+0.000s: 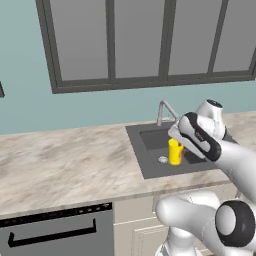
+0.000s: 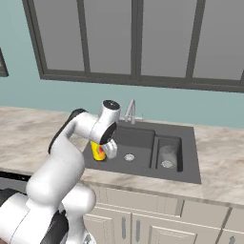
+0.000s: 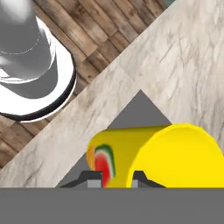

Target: Move any existing items from the left basin to the right basin for drying. Then move the cup from the counter to the left basin of the sink for washing.

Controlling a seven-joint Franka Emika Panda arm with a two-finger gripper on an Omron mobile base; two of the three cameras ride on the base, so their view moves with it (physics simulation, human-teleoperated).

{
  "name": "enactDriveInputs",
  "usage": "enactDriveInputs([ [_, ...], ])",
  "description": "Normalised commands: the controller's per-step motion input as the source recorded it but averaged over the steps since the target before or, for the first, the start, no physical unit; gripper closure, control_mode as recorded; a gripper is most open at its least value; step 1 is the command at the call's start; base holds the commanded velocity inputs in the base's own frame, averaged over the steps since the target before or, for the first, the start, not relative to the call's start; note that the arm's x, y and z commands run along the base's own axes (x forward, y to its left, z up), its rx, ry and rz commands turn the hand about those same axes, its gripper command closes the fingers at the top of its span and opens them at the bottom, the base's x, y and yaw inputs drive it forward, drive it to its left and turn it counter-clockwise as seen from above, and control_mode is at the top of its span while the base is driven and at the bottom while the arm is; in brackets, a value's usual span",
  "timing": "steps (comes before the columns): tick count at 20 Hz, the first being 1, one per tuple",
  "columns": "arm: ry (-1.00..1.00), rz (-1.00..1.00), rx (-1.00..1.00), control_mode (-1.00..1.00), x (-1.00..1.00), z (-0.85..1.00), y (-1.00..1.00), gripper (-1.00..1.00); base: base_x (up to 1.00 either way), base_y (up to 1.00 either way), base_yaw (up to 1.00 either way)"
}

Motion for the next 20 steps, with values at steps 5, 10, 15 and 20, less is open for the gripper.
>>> enactDriveInputs([
  [5,0.01,0.01,0.00,-1.00,0.89,0.00,0.36,1.00,0.00,0.00,0.00],
  [10,0.04,0.00,0.00,-1.00,0.58,-0.05,-0.01,1.00,0.00,0.00,0.00],
  [15,0.05,0.00,-0.01,-1.00,0.22,-0.37,0.00,1.00,0.00,0.00,0.00],
  [20,0.00,0.00,-0.01,-1.00,0.04,-0.48,0.00,1.00,0.00,0.00,0.00],
])
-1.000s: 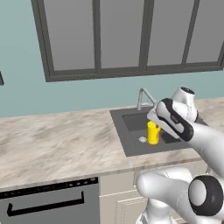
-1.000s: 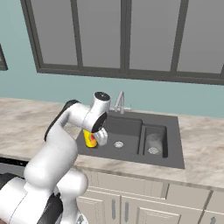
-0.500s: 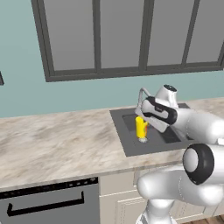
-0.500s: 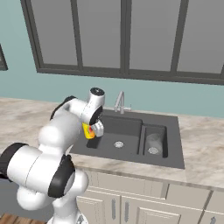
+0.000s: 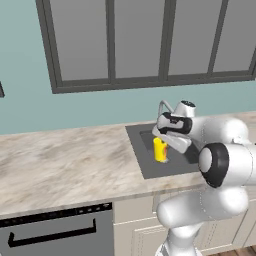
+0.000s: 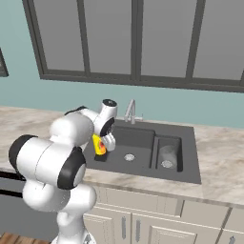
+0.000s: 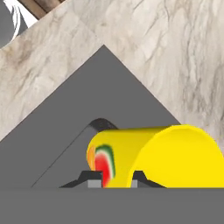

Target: Move any existing items from the left basin to the right basin for drying. Then move the cup from the counter to the left basin of the sink for washing.

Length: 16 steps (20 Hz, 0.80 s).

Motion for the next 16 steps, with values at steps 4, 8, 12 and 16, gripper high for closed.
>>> enactDriveInputs([
  [4,0.00,0.00,-0.02,-1.00,0.28,-0.40,0.00,1.00,0.00,0.00,0.00],
  [8,0.00,0.00,-0.01,-1.00,0.47,-0.23,-0.17,1.00,0.00,0.00,0.00],
  [12,0.00,0.00,-0.04,-1.00,0.33,-0.21,-0.02,1.00,0.00,0.00,0.00],
  [16,0.00,0.00,0.00,-1.00,0.19,-0.20,-0.21,1.00,0.00,0.00,0.00],
])
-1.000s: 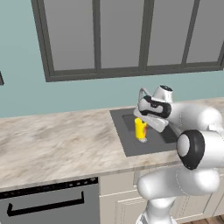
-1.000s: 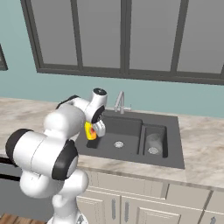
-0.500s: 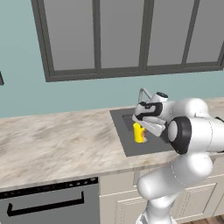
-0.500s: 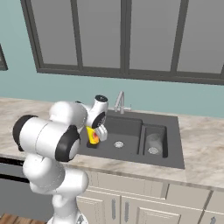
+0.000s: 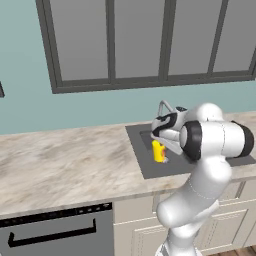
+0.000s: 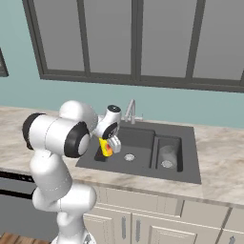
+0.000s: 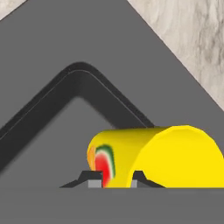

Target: Move any existing items from the left basin to the right basin for drying. Then move the cup from the counter to the left basin of the sink for washing.

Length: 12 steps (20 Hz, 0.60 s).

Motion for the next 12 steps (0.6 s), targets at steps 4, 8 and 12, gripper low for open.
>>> enactDriveInputs([
  [4,0.00,0.00,0.00,-1.00,0.01,-0.26,-0.31,1.00,0.00,0.00,0.00],
  [8,0.00,0.00,0.00,-1.00,0.00,-0.34,-0.26,1.00,0.00,0.00,0.00],
  [12,-0.01,0.00,0.00,-1.00,0.04,-0.42,0.00,1.00,0.00,0.00,0.00],
])
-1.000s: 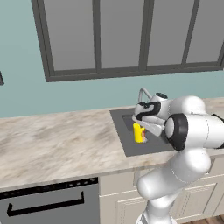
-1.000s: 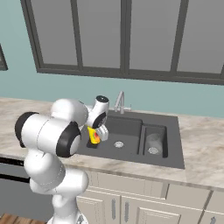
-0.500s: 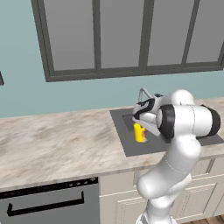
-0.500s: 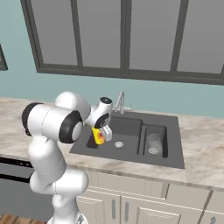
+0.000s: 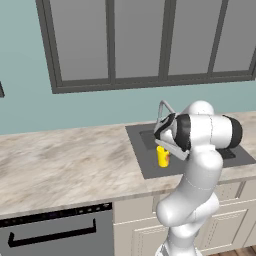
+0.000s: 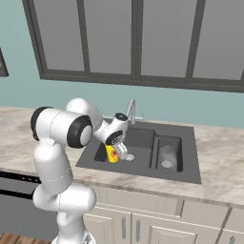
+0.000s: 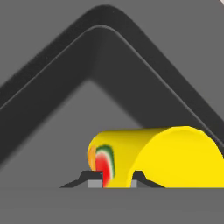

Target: Move any existing items from the left basin to the right basin for drying. Then move the cup from the counter to the left basin of the sink for washing.

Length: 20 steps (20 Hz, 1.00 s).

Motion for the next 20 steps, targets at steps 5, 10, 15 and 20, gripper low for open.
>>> enactDriveInputs([
  [5,-0.09,0.00,-0.02,-1.00,0.07,-0.29,0.01,1.00,0.00,0.00,0.00],
  [10,-0.09,0.00,0.00,-1.00,0.14,-0.04,0.00,-1.00,0.00,0.00,0.00],
  [15,-0.13,0.00,0.00,-1.00,0.11,0.00,0.00,-1.00,0.00,0.00,0.00],
  [20,-0.10,0.00,0.00,-1.00,0.02,0.00,0.00,-1.00,0.00,0.00,0.00],
])
